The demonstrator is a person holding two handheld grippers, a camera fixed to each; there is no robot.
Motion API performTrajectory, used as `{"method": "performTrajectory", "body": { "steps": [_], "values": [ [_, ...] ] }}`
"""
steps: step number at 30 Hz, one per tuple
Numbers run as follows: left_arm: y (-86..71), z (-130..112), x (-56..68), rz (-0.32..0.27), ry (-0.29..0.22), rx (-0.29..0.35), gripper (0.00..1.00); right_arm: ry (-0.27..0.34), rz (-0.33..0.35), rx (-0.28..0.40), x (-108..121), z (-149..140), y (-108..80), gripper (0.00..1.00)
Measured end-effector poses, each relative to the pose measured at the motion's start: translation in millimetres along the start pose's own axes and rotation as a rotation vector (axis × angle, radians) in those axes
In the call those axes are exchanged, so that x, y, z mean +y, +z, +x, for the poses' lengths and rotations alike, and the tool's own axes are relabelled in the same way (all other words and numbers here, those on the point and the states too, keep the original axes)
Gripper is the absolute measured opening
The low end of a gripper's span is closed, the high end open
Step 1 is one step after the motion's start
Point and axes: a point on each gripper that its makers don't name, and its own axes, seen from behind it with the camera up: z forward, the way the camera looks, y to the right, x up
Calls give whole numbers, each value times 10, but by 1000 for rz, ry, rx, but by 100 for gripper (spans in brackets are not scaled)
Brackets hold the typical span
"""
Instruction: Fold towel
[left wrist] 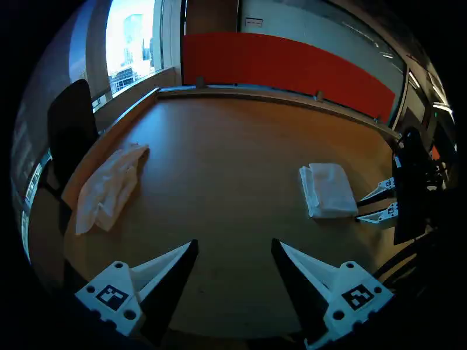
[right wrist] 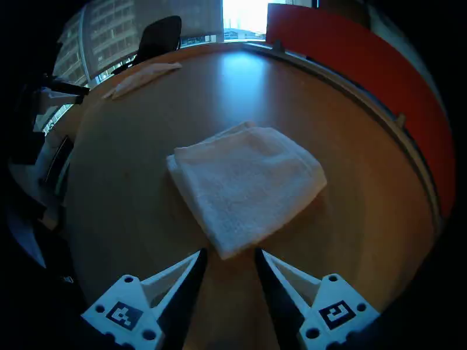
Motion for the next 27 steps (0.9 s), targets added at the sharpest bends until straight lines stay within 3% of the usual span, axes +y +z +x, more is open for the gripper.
{"method": "performTrajectory", "body": {
  "steps": [5, 19, 27],
  "values": [
    [-7, -11, 5, -2, 0, 0, 93, 12, -6, 2, -25, 0, 17, 46],
    [-44, -20, -32, -1, 3, 2, 93, 37, -26, 4, -11, -7, 72, 31],
    [-51, -17, -42, -3, 6, 4, 92, 43, -25, 4, -8, -18, 78, 8]
  ]
}}
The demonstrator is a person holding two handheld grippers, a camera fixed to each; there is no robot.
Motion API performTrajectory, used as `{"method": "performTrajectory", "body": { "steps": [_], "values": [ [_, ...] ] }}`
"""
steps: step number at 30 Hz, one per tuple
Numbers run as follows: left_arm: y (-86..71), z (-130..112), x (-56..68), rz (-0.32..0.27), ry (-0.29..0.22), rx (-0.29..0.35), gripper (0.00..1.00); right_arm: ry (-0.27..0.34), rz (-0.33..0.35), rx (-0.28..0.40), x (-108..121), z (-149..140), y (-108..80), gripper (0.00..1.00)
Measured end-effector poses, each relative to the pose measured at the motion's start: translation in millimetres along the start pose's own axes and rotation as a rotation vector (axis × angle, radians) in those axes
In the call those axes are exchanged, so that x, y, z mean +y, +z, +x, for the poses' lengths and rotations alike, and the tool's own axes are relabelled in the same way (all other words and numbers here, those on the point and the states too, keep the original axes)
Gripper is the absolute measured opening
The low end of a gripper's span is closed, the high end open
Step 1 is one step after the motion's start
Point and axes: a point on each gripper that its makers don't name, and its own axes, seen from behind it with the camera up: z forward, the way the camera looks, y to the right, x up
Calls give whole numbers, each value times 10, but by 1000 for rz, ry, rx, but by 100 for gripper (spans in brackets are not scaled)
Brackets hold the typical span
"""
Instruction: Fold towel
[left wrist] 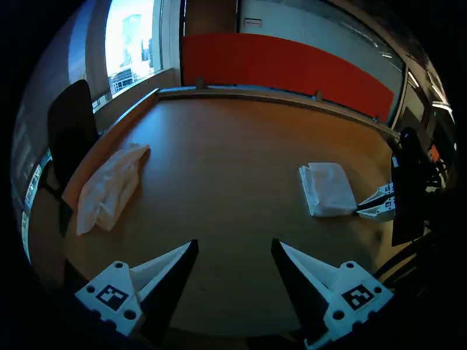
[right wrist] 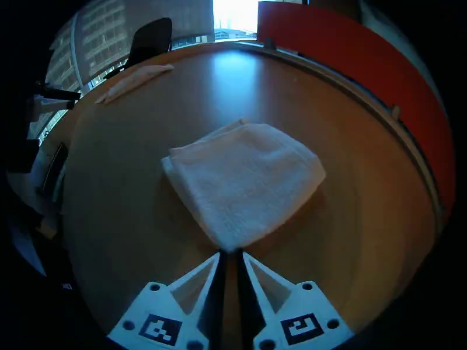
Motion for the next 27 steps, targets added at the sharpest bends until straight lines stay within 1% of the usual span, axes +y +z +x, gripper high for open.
{"method": "performTrajectory", "body": {
  "steps": [2, 4, 9, 14, 20, 27],
  "values": [
    [0, -2, -1, 0, 1, 0, 92, 0, -1, 2, -1, 2, -3, 5],
    [-1, -5, -2, 0, 2, 1, 93, 1, -2, 6, 2, 13, -11, 5],
    [-1, -20, -1, -4, 0, 2, 93, -2, -11, 23, 24, 78, -53, 4],
    [5, -27, 1, -11, 0, 4, 92, -15, -21, 45, 57, 225, -133, 4],
    [11, 0, 15, -21, 0, 15, 93, -47, -37, 86, 121, 536, -236, 4],
    [24, 88, 23, -34, 5, 37, 93, -116, -58, 129, 208, 988, -378, 4]
  ]
}}
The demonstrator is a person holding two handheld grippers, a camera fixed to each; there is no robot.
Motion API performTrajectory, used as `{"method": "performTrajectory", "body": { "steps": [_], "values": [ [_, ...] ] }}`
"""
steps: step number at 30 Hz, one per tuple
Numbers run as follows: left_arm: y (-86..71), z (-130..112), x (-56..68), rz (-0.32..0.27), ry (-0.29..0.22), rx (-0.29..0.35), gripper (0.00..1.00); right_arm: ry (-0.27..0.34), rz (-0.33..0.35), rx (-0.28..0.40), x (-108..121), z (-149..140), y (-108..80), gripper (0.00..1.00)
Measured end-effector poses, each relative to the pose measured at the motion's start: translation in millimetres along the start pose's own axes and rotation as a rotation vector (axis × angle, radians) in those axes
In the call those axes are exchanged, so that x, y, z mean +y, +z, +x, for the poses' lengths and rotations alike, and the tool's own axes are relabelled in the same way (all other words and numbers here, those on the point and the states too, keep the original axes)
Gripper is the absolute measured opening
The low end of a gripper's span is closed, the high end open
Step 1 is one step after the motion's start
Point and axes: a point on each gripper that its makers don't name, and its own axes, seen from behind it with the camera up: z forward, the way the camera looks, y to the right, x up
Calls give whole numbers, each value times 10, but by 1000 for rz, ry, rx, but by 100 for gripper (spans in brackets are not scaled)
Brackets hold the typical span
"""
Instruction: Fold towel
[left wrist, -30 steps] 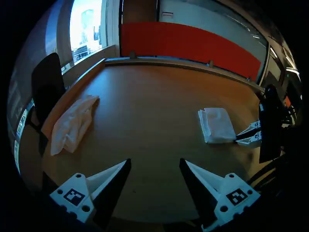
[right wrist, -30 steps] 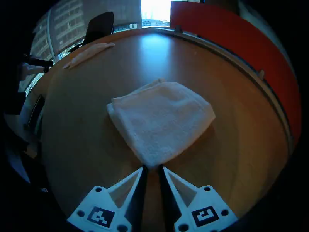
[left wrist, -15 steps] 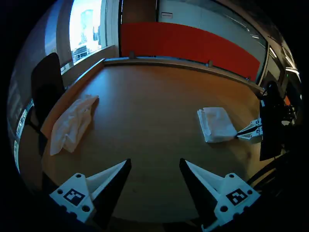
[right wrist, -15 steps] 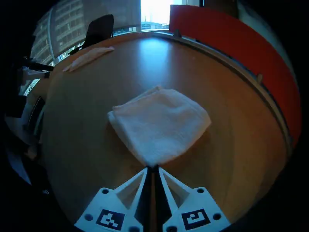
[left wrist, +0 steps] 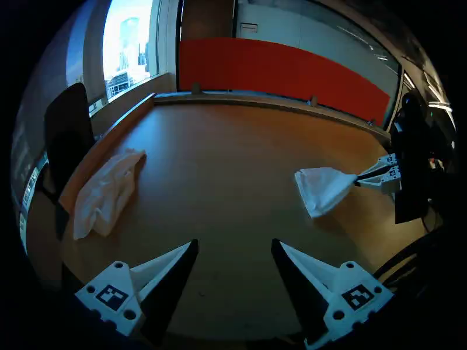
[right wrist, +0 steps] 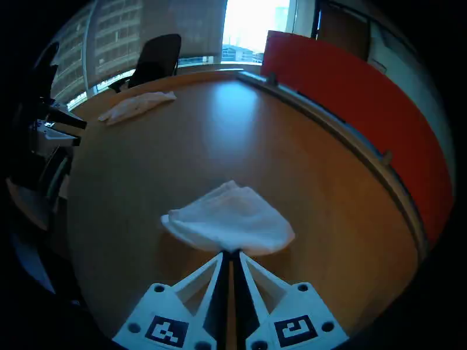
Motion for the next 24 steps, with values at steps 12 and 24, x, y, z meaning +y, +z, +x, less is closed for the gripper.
{"method": "performTrajectory", "body": {
  "steps": [12, 24],
  "values": [
    [-2, 158, -1, -29, 6, 39, 92, -75, -21, 102, 200, 791, -296, 4],
    [9, 281, 9, -61, 6, 57, 93, -91, -54, 141, 436, 1085, -605, 4]
  ]
}}
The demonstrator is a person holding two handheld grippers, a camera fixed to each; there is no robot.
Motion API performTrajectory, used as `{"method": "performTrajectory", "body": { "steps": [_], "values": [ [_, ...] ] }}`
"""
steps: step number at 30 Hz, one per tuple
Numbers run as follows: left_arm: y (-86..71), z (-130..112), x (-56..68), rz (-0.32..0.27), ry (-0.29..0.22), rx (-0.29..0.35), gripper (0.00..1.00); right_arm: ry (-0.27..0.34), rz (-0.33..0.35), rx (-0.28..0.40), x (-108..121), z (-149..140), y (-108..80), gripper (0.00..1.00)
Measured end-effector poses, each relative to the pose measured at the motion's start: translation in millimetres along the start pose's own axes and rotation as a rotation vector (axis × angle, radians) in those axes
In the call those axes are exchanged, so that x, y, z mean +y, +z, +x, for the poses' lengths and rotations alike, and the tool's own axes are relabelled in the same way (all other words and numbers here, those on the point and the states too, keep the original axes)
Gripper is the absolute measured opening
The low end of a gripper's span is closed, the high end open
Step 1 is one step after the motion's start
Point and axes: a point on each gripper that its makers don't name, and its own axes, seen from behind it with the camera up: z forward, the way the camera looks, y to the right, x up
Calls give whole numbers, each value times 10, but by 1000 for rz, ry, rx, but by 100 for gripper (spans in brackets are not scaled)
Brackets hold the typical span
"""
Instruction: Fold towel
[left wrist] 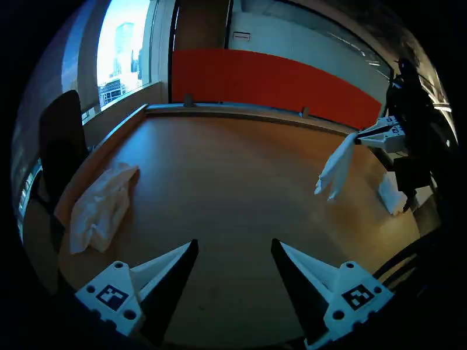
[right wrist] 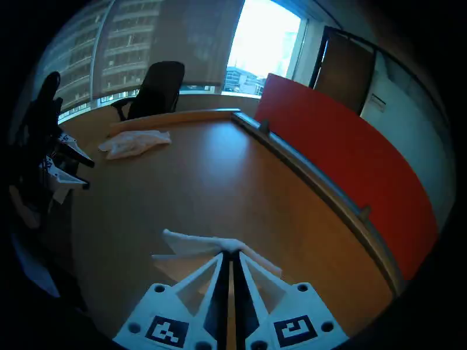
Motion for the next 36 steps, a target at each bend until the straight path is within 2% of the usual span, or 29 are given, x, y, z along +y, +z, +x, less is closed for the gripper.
{"method": "performTrajectory", "body": {
  "steps": [8, 17, 24, 36],
  "values": [
    [49, 78, 49, -20, 3, 6, 93, 11, -17, 9, 221, 69, -169, 4],
    [119, 150, 84, -22, 20, 7, 92, 43, -55, 13, 591, 40, -425, 4],
    [166, 177, 115, -12, 25, 5, 93, 61, -78, -18, 917, -196, -685, 4],
    [212, 216, 159, 1, 40, -6, 92, 128, -141, -65, 1483, -717, -1148, 4]
  ]
}}
